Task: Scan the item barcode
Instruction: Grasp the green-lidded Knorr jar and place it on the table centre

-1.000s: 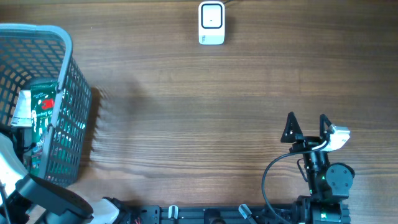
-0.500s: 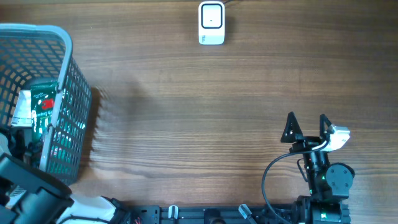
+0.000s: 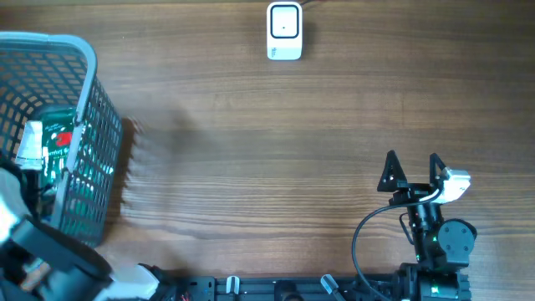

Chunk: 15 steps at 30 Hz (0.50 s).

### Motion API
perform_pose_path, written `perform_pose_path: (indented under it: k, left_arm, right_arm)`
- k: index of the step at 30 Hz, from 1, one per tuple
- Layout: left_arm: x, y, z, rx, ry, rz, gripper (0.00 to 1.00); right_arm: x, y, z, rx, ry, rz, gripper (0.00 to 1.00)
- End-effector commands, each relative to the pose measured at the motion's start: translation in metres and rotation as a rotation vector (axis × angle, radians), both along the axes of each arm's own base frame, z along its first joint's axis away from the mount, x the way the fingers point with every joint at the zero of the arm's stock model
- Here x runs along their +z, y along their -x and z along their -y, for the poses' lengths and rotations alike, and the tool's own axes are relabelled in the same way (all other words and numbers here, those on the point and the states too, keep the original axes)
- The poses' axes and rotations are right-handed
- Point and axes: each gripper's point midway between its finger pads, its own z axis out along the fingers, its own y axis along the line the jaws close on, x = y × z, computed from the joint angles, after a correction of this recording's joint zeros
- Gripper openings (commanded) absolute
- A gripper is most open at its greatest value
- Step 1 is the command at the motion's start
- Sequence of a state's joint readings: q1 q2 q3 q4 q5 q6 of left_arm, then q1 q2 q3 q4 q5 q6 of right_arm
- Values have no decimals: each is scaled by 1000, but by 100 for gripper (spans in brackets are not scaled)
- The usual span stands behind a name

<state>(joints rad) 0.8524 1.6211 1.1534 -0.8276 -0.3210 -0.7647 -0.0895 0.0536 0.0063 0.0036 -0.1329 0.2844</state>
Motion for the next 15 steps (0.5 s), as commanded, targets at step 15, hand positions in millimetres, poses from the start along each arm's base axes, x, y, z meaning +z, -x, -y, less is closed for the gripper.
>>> perform_pose_path:
  k: [15]
  left_arm:
    - [186,-128,357,-1216,110,705,54]
  right_arm:
    - [1,0,0,-3,-6,3,100]
